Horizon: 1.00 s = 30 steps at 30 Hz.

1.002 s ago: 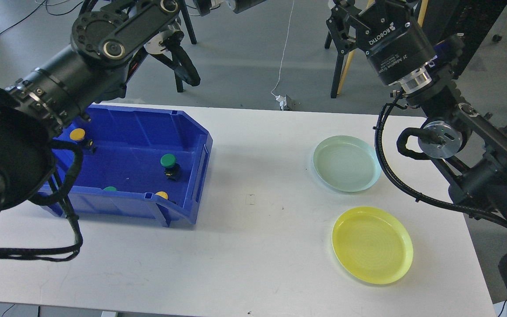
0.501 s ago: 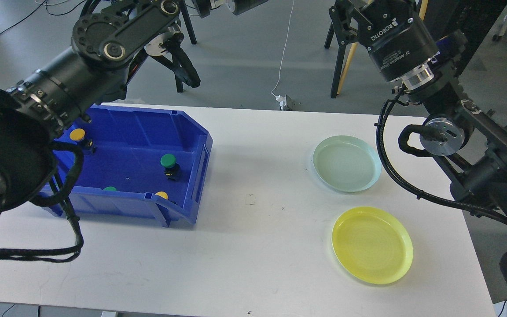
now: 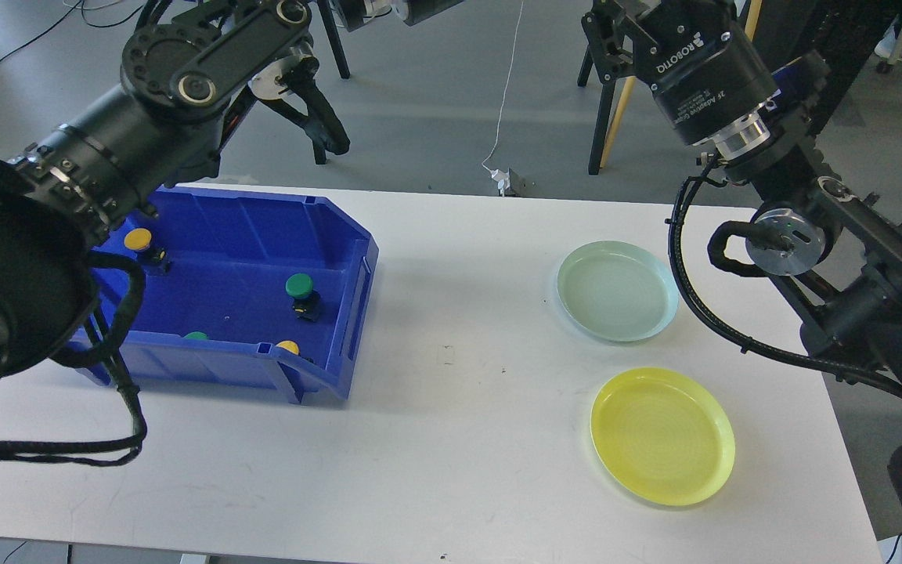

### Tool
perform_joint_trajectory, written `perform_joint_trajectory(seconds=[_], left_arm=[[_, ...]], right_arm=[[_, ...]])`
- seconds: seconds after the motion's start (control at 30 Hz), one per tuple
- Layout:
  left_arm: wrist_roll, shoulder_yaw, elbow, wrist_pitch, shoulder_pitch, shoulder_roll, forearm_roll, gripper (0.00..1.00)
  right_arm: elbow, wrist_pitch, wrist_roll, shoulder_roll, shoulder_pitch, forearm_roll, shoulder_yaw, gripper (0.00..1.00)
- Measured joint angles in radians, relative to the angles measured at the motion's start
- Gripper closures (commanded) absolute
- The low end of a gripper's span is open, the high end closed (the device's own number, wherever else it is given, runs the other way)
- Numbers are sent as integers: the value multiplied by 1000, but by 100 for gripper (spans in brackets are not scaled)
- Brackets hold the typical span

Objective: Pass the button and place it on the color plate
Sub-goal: 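Carry the yellow button with the right gripper over the yellow plate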

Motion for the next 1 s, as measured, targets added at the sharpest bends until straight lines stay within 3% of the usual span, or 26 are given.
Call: perform_joint_trajectory(seconds=[0.5, 1.0], left_arm=[[-3, -2, 8, 0, 7, 52, -25, 2], [-5, 2, 7, 0, 32, 228, -11, 4]], right_arm=[[-8, -2, 0, -46, -5, -1, 4, 86], [160, 8, 0, -475, -381, 1, -256, 84]])
